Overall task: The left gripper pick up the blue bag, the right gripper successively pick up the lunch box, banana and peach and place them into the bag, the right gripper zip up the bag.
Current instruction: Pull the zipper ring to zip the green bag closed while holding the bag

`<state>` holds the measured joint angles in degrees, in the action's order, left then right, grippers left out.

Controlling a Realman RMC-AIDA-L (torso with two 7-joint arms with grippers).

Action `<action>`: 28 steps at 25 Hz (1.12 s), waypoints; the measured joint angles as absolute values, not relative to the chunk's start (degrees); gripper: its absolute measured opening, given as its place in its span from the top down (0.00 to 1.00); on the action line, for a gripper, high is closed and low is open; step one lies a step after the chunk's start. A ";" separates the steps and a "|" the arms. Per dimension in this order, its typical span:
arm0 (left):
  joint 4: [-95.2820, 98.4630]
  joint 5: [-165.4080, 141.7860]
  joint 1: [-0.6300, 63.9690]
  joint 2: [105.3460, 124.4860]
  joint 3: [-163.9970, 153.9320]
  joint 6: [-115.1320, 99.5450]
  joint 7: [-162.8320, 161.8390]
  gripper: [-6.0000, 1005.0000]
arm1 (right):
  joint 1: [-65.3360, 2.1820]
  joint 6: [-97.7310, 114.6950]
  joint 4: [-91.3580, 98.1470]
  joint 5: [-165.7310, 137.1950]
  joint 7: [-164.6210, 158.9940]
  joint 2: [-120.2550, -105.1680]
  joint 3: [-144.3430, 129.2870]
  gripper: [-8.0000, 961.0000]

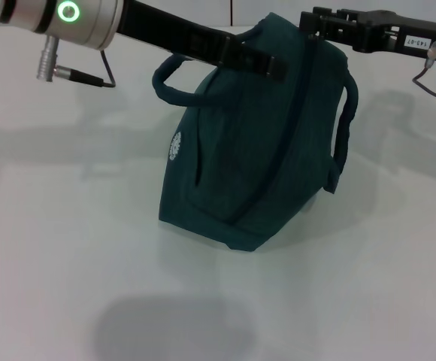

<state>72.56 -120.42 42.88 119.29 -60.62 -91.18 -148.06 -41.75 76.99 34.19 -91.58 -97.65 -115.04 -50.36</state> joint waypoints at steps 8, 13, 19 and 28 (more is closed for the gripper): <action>70.97 -120.57 43.57 119.34 -60.67 -90.71 -147.92 0.14 | -41.54 76.99 34.19 -91.67 -97.64 -115.14 -50.36 0.57; 70.83 -120.59 43.19 119.32 -60.69 -90.41 -146.34 0.16 | -41.40 77.02 34.19 -91.66 -97.64 -115.14 -50.36 0.57; 70.60 -120.72 42.89 119.32 -60.71 -90.37 -145.08 0.32 | -41.23 77.18 34.19 -91.56 -97.64 -115.17 -50.36 0.56; 70.22 -120.88 42.96 119.23 -61.12 -90.39 -144.84 0.69 | -41.22 77.47 34.19 -91.33 -97.65 -115.23 -50.36 0.56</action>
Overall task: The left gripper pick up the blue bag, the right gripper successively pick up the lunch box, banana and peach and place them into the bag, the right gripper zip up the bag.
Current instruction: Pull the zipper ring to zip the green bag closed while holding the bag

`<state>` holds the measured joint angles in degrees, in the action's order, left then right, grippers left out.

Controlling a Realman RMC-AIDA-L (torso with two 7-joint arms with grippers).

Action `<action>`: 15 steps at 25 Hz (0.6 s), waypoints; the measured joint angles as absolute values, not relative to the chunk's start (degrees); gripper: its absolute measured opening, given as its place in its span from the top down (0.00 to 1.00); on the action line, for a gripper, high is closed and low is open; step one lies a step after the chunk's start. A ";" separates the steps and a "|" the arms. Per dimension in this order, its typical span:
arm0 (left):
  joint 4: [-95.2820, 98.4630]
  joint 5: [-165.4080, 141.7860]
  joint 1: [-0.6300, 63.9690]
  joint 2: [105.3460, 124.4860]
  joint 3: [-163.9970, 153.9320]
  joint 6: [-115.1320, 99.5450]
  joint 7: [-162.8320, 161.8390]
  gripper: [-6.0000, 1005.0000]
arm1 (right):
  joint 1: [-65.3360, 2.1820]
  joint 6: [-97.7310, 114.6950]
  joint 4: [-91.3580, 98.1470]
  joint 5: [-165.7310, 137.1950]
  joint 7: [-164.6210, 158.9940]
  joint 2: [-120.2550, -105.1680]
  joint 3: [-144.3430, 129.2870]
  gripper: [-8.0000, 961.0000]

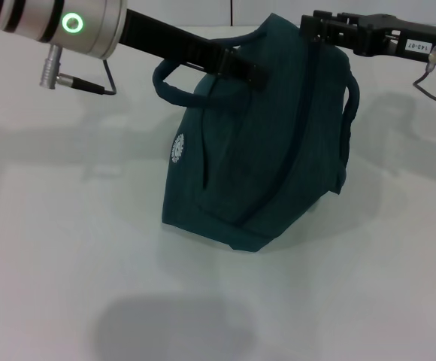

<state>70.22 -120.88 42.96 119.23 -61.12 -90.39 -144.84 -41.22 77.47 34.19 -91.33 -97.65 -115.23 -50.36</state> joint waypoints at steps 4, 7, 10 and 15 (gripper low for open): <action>70.22 -121.60 43.18 119.21 -61.61 -90.44 -144.84 0.74 | -41.22 77.47 34.15 -91.31 -97.65 -115.23 -50.36 0.56; 70.22 -122.18 43.29 119.26 -62.28 -90.46 -144.78 0.76 | -41.22 77.46 34.12 -91.31 -97.65 -115.22 -50.36 0.56; 70.22 -122.20 43.36 119.26 -62.72 -90.44 -144.17 0.79 | -41.22 77.46 34.10 -91.31 -97.65 -115.22 -50.36 0.56; 70.44 -122.18 43.41 119.23 -62.74 -90.44 -143.51 0.85 | -41.21 77.44 34.10 -91.31 -97.65 -115.22 -50.36 0.55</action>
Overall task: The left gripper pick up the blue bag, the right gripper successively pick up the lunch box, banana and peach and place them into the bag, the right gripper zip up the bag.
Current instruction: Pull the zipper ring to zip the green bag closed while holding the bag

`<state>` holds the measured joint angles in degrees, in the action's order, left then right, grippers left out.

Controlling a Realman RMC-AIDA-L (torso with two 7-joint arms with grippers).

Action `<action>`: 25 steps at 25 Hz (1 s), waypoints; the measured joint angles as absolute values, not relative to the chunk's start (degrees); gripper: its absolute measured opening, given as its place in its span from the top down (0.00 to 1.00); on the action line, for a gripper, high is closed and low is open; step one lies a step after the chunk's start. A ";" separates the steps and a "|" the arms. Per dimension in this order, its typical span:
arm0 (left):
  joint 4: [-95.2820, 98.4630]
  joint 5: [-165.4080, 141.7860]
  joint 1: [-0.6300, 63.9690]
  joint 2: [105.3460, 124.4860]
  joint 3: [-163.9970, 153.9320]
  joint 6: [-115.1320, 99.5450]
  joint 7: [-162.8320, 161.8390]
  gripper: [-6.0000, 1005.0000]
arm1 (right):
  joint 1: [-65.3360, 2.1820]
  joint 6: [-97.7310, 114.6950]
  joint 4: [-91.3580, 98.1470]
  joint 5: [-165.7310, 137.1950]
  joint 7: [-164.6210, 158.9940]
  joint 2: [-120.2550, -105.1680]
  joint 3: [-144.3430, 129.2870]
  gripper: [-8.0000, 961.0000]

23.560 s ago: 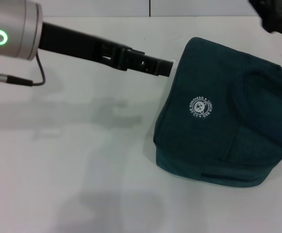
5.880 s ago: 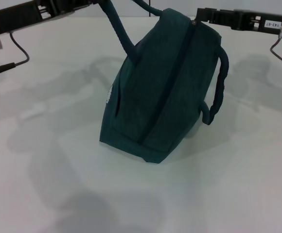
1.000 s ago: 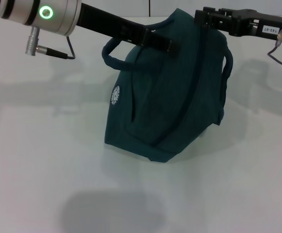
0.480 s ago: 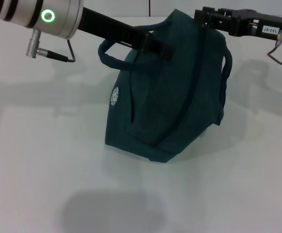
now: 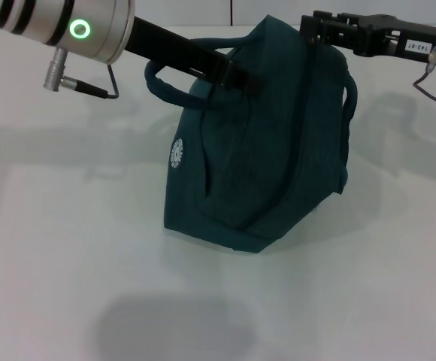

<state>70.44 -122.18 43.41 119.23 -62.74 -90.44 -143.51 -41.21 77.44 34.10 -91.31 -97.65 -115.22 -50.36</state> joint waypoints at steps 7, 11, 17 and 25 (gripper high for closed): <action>69.99 -122.21 43.54 119.22 -62.53 -90.39 -142.49 0.94 | -41.16 77.41 34.09 -91.31 -97.65 -115.22 -50.36 0.55; 68.64 -122.18 43.56 119.16 -62.44 -90.11 -142.27 0.96 | -41.14 77.35 34.02 -91.29 -97.64 -115.22 -50.36 0.55; 66.62 -121.36 43.72 119.24 -60.52 -89.55 -142.13 0.96 | -41.13 77.38 34.01 -91.26 -97.65 -115.22 -50.36 0.55; 66.96 -121.29 43.71 119.23 -60.49 -89.83 -142.11 0.96 | -40.87 77.21 34.01 -91.23 -97.65 -115.22 -50.36 0.54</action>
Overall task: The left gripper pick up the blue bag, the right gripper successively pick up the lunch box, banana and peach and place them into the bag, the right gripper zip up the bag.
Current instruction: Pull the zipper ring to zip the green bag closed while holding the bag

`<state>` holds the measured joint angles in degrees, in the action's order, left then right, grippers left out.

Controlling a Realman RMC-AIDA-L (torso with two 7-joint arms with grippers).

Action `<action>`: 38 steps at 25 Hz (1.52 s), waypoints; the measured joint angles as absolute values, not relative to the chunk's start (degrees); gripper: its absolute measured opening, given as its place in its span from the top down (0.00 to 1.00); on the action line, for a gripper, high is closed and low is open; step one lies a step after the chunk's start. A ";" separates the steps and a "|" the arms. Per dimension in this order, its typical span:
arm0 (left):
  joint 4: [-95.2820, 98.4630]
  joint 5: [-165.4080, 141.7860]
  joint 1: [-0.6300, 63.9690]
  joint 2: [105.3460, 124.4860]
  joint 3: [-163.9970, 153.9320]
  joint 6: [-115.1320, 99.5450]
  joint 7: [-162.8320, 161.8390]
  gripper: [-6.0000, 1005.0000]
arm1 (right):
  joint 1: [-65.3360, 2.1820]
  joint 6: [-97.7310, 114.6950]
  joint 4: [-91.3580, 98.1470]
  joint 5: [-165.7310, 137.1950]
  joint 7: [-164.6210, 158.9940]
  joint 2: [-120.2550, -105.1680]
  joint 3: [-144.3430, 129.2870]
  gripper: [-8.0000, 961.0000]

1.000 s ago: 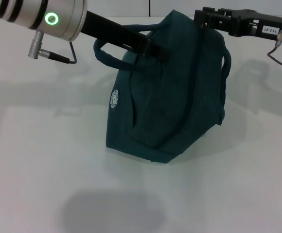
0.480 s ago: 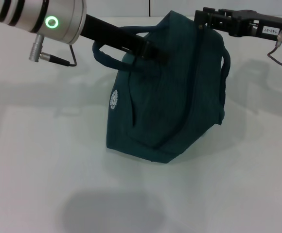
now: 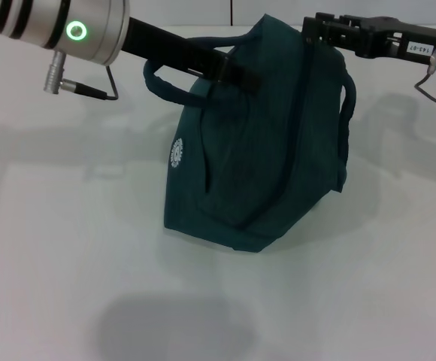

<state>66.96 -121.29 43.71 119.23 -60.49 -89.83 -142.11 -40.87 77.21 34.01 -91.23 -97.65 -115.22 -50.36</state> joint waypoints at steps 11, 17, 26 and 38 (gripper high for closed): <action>66.77 -118.44 43.77 119.01 -60.56 -92.47 -140.19 0.96 | -40.69 76.97 34.01 -91.22 -97.65 -115.22 -50.04 0.54; 66.60 -117.17 43.75 119.01 -60.55 -94.40 -138.87 0.96 | -40.69 76.40 34.01 -91.23 -97.65 -115.22 -50.14 0.53; 65.75 -113.70 43.38 118.79 -60.24 -97.39 -137.11 0.96 | -40.65 76.37 34.01 -91.23 -97.65 -115.22 -49.94 0.53; 65.49 -109.12 42.85 118.95 -60.35 -100.56 -134.52 0.96 | -40.61 75.88 33.79 -91.23 -97.63 -115.22 -50.36 0.53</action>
